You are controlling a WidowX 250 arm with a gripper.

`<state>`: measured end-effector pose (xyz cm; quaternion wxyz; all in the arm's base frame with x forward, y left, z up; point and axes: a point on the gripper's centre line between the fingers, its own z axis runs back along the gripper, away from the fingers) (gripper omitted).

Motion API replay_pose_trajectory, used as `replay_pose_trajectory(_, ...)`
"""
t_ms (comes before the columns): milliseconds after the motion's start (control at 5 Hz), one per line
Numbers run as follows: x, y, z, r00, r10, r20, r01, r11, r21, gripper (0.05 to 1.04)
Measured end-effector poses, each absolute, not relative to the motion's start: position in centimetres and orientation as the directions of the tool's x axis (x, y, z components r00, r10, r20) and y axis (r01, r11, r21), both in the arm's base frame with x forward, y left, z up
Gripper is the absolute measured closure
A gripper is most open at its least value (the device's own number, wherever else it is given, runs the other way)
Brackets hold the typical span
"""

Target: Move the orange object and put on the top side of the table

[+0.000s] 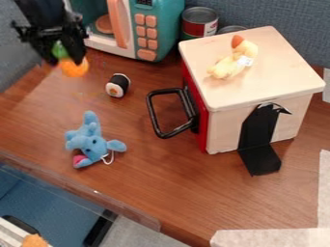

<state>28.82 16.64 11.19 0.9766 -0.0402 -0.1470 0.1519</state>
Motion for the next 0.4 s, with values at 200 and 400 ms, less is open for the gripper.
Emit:
replay_pose_trajectory(200, 31.8, 19.4, 9.0, 0.881, 0.374, 0.288, -0.361, 0.927, -0.100, 0.483)
replay_pose_trajectory(400, 34.2, 21.5, 7.2, 0.861, 0.409, 0.301, -0.413, 0.909, -0.055, 0.483)
